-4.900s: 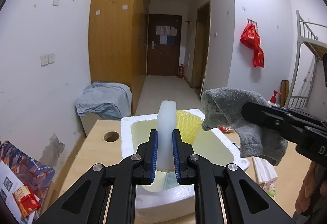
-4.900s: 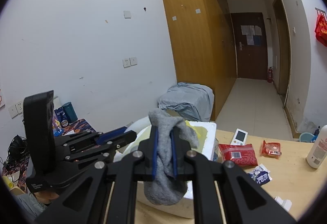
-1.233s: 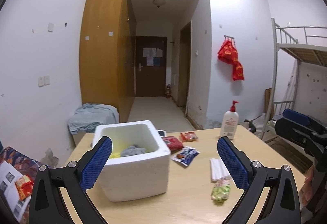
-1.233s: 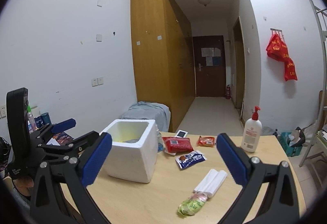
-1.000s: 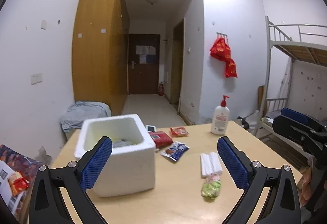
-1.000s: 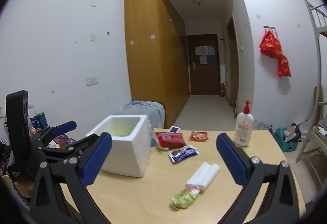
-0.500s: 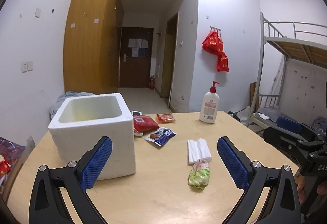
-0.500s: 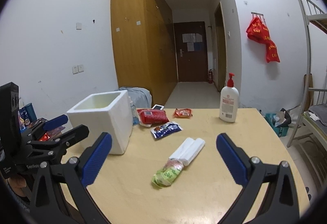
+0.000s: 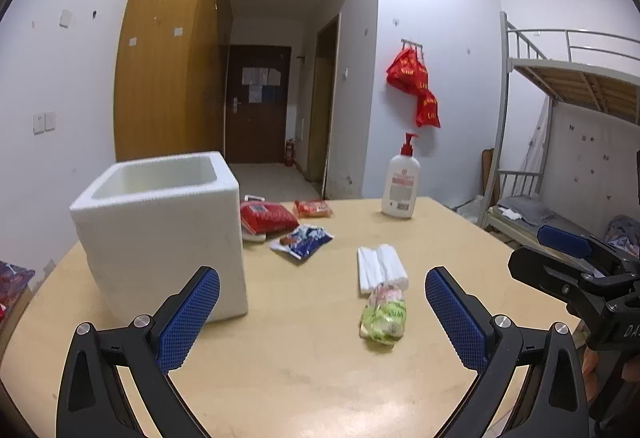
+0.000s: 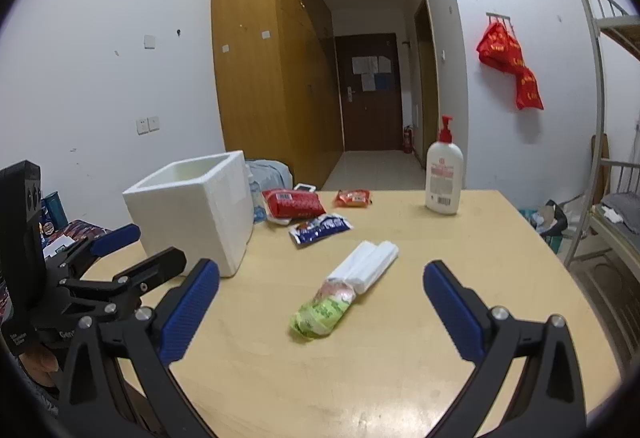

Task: Organize soft objects
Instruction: 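Move both open tools back toward the green packet and white tissues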

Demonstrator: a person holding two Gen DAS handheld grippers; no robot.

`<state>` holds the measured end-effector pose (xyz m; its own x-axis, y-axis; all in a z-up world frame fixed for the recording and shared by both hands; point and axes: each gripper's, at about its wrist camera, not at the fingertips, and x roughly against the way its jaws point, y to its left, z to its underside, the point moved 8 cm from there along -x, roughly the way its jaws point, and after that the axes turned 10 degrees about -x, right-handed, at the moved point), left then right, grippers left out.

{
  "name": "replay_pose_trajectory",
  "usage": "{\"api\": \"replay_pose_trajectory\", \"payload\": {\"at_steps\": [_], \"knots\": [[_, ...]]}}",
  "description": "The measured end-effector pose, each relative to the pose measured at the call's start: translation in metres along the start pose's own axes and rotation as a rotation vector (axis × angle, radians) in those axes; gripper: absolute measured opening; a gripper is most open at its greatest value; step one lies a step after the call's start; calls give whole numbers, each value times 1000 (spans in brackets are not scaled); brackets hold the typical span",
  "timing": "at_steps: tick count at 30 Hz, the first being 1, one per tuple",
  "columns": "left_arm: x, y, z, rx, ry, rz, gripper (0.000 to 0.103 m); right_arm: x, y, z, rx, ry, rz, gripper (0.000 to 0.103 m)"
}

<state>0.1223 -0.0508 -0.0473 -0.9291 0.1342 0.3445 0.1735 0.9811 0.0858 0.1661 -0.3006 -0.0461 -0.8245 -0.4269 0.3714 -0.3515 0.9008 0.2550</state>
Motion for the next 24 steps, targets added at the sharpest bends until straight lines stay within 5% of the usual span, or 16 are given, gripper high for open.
{"api": "replay_pose_trajectory", "payload": {"at_steps": [24], "knots": [[-18, -18, 28, 2, 73, 47, 103, -5, -18, 15, -37, 58, 41, 103]]}}
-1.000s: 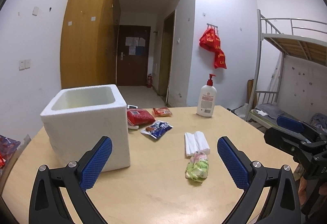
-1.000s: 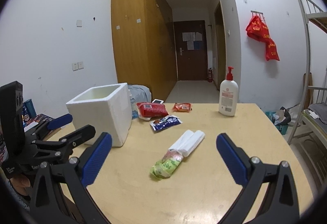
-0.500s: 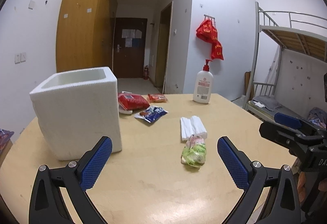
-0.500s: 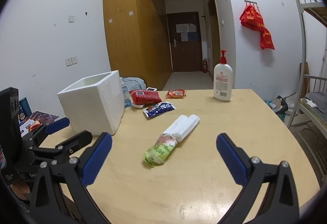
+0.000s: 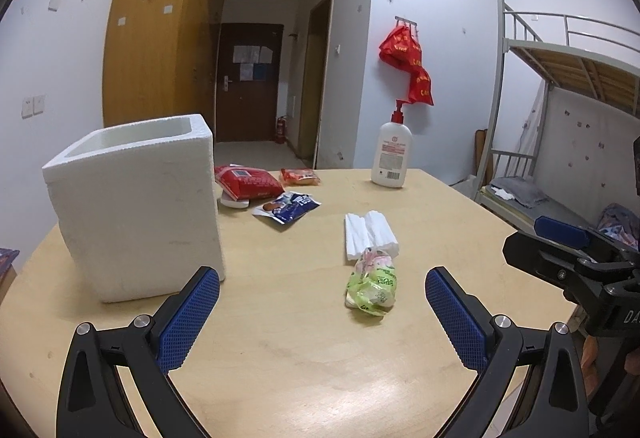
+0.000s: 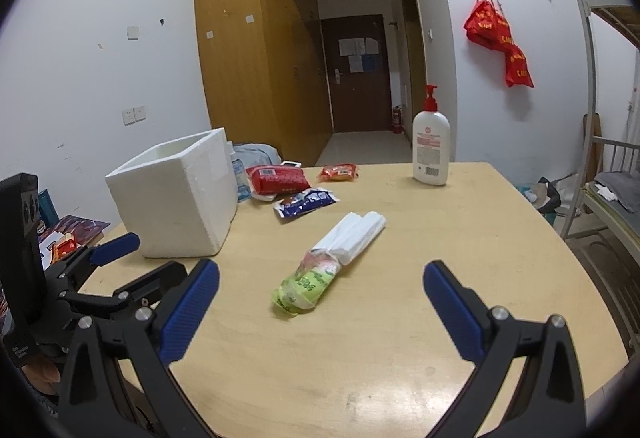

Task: Organize soft objects
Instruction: 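Move both open tools back toward the green packet and white tissues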

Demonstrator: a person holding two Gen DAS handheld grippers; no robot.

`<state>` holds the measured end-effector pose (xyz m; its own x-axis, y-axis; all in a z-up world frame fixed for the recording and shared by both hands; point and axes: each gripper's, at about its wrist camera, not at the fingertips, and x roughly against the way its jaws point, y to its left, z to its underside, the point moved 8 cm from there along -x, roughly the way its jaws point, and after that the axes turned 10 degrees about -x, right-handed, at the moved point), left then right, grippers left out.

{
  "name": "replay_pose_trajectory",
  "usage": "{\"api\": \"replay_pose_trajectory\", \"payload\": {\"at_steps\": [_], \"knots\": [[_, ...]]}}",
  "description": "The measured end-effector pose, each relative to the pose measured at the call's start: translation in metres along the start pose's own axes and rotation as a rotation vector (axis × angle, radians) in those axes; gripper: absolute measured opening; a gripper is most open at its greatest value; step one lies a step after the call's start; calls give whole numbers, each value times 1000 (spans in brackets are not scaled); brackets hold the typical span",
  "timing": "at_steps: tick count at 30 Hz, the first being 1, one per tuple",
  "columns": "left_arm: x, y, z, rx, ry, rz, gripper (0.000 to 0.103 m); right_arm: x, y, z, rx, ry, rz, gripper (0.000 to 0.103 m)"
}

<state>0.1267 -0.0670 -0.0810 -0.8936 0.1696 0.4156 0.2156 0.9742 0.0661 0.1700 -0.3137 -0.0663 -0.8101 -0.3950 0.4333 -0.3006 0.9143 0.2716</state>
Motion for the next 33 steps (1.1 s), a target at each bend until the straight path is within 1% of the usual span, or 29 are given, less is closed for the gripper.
{"api": "replay_pose_trajectory", "payload": {"at_steps": [5, 22, 30, 33], "knots": [[-1, 0, 0, 0, 2, 1, 103, -1, -3, -1, -9, 6, 3, 103], [-21, -11, -2, -12, 38, 22, 103, -10, -18, -7, -36, 31, 24, 103], [-34, -17, -3, -22, 61, 35, 103, -23, -27, -10, -45, 62, 29, 103], [-42, -18, -4, -35, 76, 51, 103, -30, -32, -12, -53, 78, 34, 103]]}}
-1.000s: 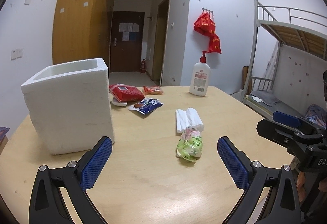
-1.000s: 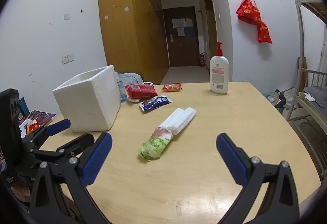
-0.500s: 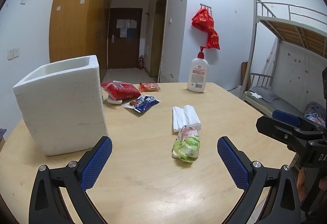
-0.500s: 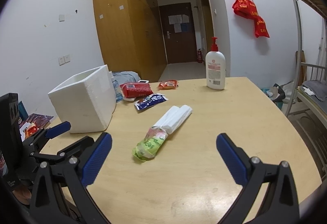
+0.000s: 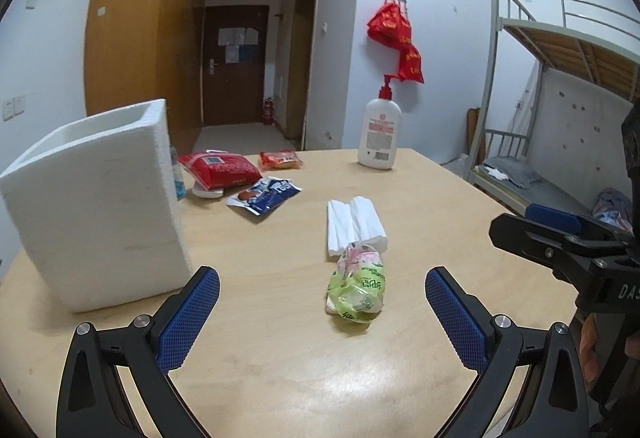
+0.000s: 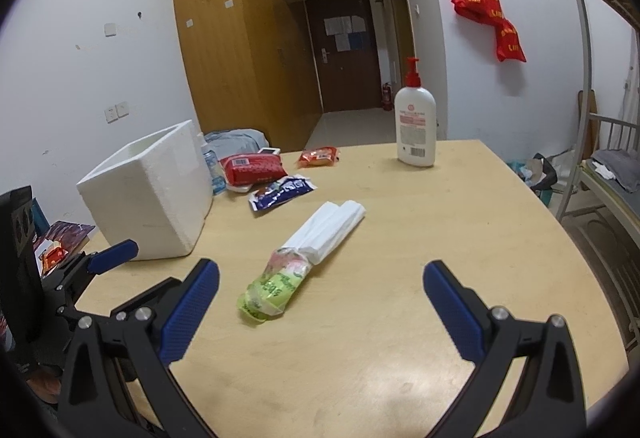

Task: Organize soft objects
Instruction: 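Move both open tools back toward the green packet and white tissues, then close the left tool on the green-wrapped packet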

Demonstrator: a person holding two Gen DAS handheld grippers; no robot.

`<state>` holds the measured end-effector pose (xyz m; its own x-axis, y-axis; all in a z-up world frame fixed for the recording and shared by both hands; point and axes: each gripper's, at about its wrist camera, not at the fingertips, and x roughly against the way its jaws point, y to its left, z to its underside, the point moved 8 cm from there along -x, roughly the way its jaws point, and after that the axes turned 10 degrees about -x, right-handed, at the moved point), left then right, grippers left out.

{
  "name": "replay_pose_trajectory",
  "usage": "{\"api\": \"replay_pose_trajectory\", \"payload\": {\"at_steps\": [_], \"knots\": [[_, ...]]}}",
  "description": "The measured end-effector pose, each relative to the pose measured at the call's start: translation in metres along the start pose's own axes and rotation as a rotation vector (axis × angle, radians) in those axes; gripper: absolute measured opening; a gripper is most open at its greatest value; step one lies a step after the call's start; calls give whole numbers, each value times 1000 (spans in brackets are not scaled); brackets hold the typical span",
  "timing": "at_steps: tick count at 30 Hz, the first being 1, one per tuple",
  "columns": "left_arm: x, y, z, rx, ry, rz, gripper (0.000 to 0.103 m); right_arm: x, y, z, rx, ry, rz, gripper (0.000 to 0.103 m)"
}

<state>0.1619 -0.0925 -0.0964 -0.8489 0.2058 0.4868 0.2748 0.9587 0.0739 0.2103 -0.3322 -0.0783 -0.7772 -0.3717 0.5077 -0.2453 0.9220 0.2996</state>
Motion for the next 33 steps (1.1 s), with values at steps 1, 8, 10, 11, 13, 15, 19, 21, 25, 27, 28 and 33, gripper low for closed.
{"api": "replay_pose_trajectory", "payload": {"at_steps": [1, 8, 10, 11, 13, 15, 19, 21, 25, 27, 28, 33], "knots": [[-3, 1, -1, -1, 4, -1, 103, -2, 0, 0, 0, 3, 0, 103], [-21, -7, 1, -7, 47, 42, 103, -15, -8, -4, -2, 28, 13, 103], [-26, -11, 2, -16, 57, 49, 103, -17, -10, -6, -2, 29, 13, 103], [-28, -13, 2, -18, 62, 55, 103, -18, -11, -7, -2, 30, 15, 103], [-32, -15, 3, -20, 76, 66, 103, -20, -13, -8, -5, 33, 14, 103], [-37, -16, 4, -15, 90, 76, 103, -23, -14, -9, -10, 42, 9, 103], [-46, -16, 5, -5, 109, 88, 103, -29, -16, -10, -20, 58, 0, 103], [-52, -17, 6, -3, 123, 94, 103, -34, -18, -10, -21, 66, 2, 103], [-66, -18, 9, 2, 158, 106, 102, -43, -19, -10, -22, 86, 6, 103], [-72, -21, 10, 5, 173, 120, 99, -48, -20, -10, -22, 96, 8, 103], [-74, -21, 11, 6, 182, 126, 96, -50, -21, -11, -23, 100, 7, 103], [-88, -25, 18, 17, 242, 153, 83, -58, -23, -11, -28, 113, 1, 103]]}}
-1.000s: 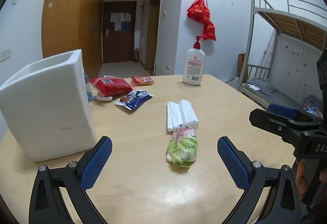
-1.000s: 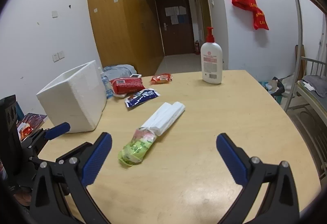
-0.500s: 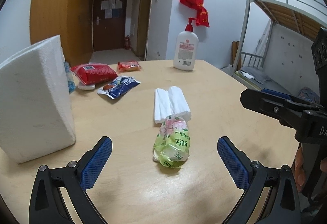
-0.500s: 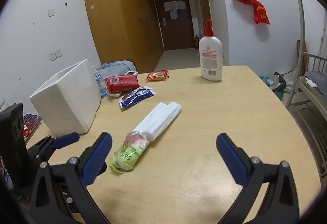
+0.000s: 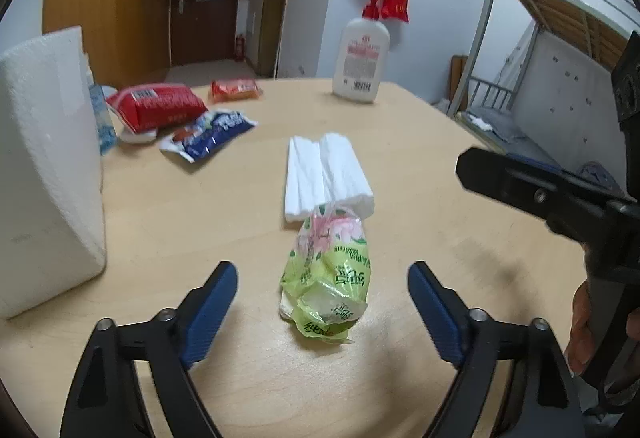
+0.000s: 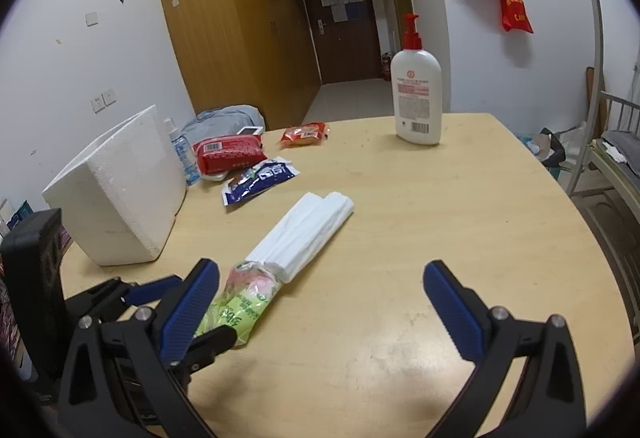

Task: Organize soft objects
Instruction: 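Close the left tool on the green-wrapped packet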

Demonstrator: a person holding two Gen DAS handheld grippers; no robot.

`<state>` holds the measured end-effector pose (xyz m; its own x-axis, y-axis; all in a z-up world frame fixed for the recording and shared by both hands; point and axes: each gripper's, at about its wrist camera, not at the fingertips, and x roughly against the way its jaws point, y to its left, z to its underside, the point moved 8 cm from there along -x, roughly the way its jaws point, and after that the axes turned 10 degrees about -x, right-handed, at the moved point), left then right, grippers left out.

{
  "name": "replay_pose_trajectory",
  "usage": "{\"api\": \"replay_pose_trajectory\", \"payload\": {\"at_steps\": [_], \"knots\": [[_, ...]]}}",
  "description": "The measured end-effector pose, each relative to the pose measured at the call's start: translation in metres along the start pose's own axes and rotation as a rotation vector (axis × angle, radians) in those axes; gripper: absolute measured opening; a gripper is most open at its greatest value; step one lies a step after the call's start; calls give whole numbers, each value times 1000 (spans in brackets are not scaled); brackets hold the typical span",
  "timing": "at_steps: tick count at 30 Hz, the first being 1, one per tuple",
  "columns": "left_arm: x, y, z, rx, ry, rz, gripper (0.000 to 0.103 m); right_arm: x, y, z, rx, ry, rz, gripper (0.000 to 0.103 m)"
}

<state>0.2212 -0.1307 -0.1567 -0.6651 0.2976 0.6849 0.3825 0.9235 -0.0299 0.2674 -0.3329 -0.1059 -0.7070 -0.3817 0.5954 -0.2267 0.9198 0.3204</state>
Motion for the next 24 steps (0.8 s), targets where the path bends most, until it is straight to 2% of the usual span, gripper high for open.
{"api": "replay_pose_trajectory", "payload": {"at_steps": [6, 16, 22, 24], "knots": [[-9, -3, 2, -2, 31, 6, 75, -5, -2, 0, -1, 9, -6, 103], [-19, -10, 5, -10, 68, 19, 49, -14, -6, 1, -22, 30, -15, 103], [-22, -10, 6, -10, 80, 24, 42, -16, -6, 2, -21, 33, -14, 103], [-23, -10, 7, -10, 85, 29, 37, -18, -6, 2, -23, 39, -12, 103]]}}
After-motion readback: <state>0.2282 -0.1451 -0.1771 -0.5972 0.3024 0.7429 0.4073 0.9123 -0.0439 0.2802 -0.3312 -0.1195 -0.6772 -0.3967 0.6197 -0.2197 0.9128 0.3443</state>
